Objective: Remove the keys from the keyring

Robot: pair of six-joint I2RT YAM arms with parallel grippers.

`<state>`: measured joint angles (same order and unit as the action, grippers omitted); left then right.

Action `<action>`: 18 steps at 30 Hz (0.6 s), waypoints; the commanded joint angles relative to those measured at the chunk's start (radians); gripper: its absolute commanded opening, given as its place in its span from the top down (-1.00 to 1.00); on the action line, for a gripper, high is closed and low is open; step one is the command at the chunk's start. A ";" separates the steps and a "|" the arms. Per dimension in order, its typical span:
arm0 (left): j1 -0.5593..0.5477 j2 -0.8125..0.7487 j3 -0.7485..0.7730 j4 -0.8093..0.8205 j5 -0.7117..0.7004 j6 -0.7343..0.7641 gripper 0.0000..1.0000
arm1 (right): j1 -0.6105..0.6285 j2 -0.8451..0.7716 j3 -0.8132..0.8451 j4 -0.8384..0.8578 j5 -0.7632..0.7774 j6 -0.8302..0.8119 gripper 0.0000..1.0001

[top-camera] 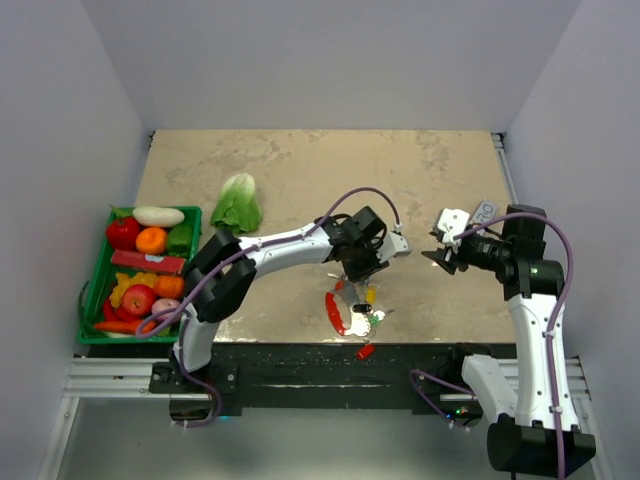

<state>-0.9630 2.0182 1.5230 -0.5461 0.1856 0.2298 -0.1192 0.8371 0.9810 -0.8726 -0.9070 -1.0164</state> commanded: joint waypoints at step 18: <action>-0.016 0.056 -0.003 0.000 -0.064 0.013 0.41 | -0.004 -0.026 0.002 -0.028 -0.013 0.004 0.00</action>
<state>-0.9768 2.0769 1.5230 -0.5617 0.1398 0.2295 -0.1192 0.8288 0.9810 -0.8848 -0.9070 -1.0149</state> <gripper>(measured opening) 0.309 0.501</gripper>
